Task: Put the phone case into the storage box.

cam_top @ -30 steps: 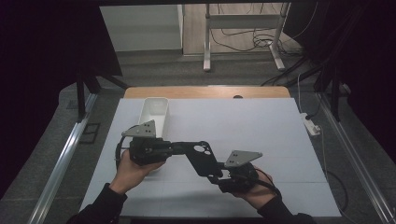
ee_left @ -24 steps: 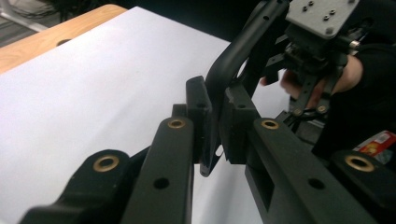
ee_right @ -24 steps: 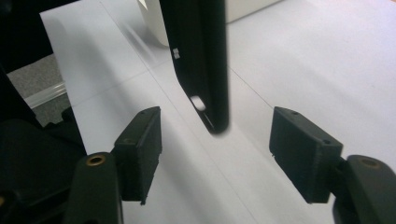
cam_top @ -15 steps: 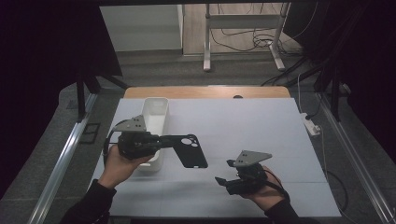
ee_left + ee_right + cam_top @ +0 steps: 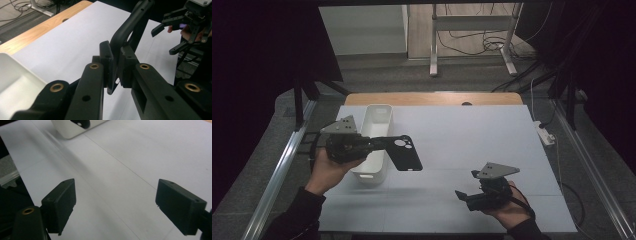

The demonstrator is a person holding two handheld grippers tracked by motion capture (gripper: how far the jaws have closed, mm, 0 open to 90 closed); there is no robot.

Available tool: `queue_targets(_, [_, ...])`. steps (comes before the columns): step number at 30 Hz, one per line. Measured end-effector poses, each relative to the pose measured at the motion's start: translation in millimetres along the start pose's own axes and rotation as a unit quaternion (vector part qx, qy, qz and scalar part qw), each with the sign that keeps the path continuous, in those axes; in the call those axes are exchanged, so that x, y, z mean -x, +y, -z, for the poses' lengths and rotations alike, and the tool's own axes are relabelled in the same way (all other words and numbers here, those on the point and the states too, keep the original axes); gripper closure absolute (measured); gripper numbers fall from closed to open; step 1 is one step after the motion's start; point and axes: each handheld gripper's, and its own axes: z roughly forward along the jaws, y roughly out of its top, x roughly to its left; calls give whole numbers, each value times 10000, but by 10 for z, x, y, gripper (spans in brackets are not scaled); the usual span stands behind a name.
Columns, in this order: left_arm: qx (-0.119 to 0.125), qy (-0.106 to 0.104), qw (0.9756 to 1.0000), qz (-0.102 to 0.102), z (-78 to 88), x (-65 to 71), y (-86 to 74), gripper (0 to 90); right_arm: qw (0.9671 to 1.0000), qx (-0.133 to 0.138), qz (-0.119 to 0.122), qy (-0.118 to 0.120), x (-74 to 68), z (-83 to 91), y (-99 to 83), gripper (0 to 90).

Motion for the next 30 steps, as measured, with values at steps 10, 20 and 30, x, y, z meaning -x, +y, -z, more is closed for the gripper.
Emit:
queue_targets(10, [61, 271, 9996, 60, 246, -150, 20, 825, 9995, -91, -157, -259, 99, 119, -140, 75])
queue_targets(20, [49, 511, 9987, 69, 455, -268, 42, 825, 9981, -187, -443, -393, 172, 209, -253, 27])
queue_targets(30, [68, 709, 9974, 86, 580, -402, 13, 825, 9938, -270, -842, -672, 243, 330, -407, 1])
